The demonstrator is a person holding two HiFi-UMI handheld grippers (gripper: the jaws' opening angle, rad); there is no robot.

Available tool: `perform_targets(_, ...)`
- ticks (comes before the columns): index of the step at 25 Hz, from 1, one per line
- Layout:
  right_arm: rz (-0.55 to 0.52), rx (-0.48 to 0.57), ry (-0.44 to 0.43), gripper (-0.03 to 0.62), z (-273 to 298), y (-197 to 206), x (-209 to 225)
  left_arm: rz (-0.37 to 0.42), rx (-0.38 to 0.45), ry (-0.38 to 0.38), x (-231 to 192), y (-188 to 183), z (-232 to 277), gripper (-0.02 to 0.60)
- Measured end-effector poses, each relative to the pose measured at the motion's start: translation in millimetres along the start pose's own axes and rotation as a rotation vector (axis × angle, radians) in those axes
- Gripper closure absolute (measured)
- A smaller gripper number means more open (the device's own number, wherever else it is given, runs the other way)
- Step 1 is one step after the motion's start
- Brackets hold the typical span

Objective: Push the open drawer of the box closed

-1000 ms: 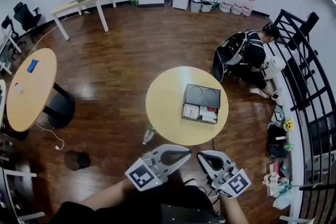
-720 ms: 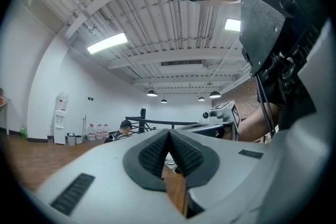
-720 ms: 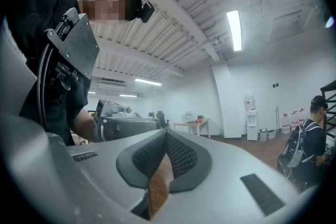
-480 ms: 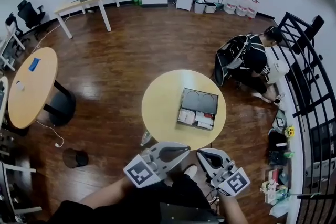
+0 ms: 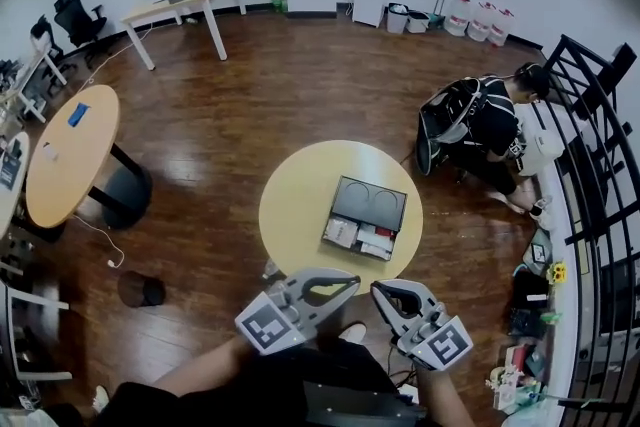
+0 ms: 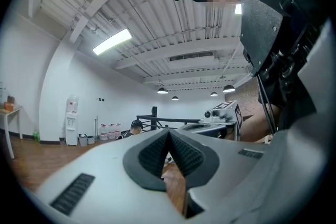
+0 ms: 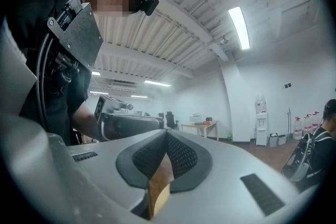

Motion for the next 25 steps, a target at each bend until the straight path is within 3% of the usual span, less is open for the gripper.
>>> perform_targets(6,0.027,-0.003,-0.076,0.595,-31.5,3.3,35.5,0.016,-0.015,-0.036,14.8,0.7,47.9,0.549)
perform_targets(13,0.051,-0.016,-0.085,0.595,-38.7,9.8,75.2,0.026,-0.04,-0.059,3.1,5.4,82.3,0.549)
perform_targets(25,0.048,-0.052,0.015,0.594,50.1,10.5,124.7,0.008,-0.015,0.041,-116.5,6.5,82.9,0.549)
Point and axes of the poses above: the fingertips, and each gripper's own axes: z forward along the fingers, x to its right, y out of its underside, the point moved 10 cm from there along -z, backward along the fingers, and after that the axes turned 1 degree about -z, right-handed, at the moved point
